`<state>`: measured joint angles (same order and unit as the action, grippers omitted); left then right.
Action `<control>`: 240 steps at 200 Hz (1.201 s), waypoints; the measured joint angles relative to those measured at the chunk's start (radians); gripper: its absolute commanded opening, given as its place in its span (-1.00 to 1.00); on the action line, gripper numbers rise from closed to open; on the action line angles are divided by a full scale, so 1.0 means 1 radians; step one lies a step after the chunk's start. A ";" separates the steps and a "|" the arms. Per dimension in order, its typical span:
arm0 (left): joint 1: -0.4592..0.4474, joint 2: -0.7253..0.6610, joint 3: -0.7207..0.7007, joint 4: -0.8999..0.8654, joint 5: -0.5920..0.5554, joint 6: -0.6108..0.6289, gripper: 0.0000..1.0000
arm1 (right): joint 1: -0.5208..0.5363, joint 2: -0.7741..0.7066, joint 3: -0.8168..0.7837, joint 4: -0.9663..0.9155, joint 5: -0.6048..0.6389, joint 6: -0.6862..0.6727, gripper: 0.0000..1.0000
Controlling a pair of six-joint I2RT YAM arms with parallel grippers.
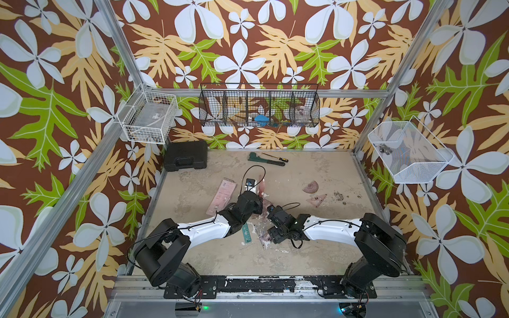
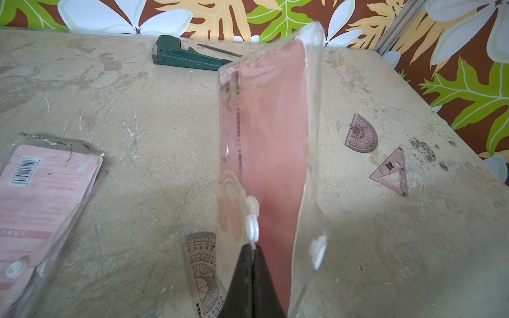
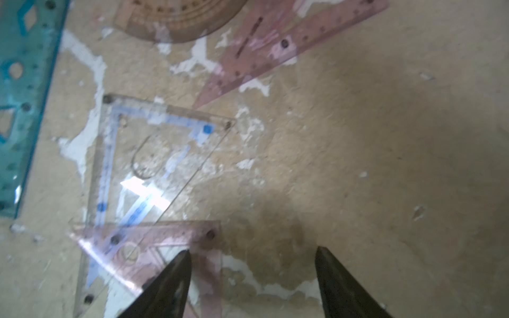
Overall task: Open the ruler set and take out the ruler
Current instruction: Adjust the ruler at the center of the board.
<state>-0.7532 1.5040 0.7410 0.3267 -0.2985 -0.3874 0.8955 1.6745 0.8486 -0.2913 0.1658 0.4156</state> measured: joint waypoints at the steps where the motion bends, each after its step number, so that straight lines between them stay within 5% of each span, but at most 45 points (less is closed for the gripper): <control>1: 0.000 0.000 0.000 0.000 0.000 0.000 -1.00 | -0.005 0.002 0.001 -0.001 0.001 0.003 0.44; 92: 0.000 -0.001 -0.008 0.007 0.000 0.003 -1.00 | -0.335 -0.066 -0.037 -0.059 0.137 0.066 0.39; 148: 0.000 -0.008 -0.011 0.008 -0.005 0.007 -1.00 | -0.399 -0.131 -0.042 -0.190 0.177 0.024 0.39; 175: 0.000 -0.007 -0.010 0.011 -0.003 0.008 -1.00 | -0.496 -0.153 -0.093 -0.170 0.170 0.030 0.38; 240: 0.000 -0.005 -0.009 0.030 0.012 0.018 -1.00 | -0.509 -0.280 -0.118 -0.081 0.008 0.040 0.32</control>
<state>-0.7532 1.4990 0.7322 0.3565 -0.2863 -0.3691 0.3870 1.3945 0.7307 -0.3725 0.1741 0.4561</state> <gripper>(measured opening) 0.050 0.663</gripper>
